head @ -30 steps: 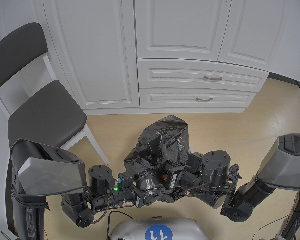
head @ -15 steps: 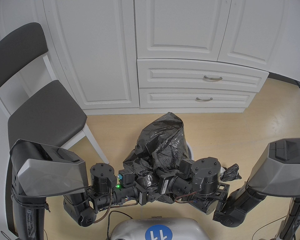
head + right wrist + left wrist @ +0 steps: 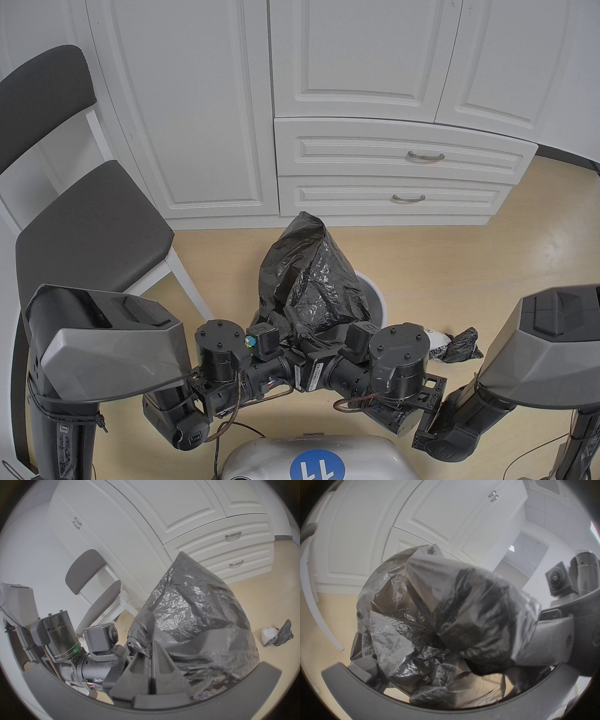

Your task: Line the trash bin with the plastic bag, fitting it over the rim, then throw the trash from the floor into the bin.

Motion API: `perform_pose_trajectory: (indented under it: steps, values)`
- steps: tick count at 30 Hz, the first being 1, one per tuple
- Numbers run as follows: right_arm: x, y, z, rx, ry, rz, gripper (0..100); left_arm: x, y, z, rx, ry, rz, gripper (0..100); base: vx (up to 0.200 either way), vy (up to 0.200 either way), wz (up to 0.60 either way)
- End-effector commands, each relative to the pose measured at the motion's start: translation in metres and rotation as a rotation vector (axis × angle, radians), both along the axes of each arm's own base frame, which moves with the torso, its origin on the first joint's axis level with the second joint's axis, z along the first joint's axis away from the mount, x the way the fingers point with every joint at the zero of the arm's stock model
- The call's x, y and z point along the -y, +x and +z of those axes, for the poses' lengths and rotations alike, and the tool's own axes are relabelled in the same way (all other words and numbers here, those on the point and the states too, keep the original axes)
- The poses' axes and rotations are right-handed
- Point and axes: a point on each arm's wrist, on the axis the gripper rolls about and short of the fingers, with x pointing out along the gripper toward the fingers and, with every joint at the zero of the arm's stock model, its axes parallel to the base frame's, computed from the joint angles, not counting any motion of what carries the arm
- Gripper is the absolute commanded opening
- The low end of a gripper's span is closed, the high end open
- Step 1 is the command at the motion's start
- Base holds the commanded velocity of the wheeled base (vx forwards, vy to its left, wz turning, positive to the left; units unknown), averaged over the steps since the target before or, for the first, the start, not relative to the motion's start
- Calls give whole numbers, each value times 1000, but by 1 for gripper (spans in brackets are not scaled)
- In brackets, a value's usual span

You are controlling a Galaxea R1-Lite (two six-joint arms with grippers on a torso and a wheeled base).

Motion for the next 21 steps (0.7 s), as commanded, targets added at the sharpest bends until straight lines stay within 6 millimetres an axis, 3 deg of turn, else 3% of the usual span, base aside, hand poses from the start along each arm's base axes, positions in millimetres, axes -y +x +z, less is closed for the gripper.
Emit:
perform_pose_trajectory:
  steps: [1,10,21]
  values:
    - [-8,7,5,28,22,-56,0,16,2,-1,9,-29,32,100,0,0,0]
    - [-10,26,17,70,63,-159,0,15,-4,-4,-7,-13,28,100,0,0,0]
    - [-8,31,21,56,43,-180,0,15,-5,-4,-9,-13,27,100,0,0,0]
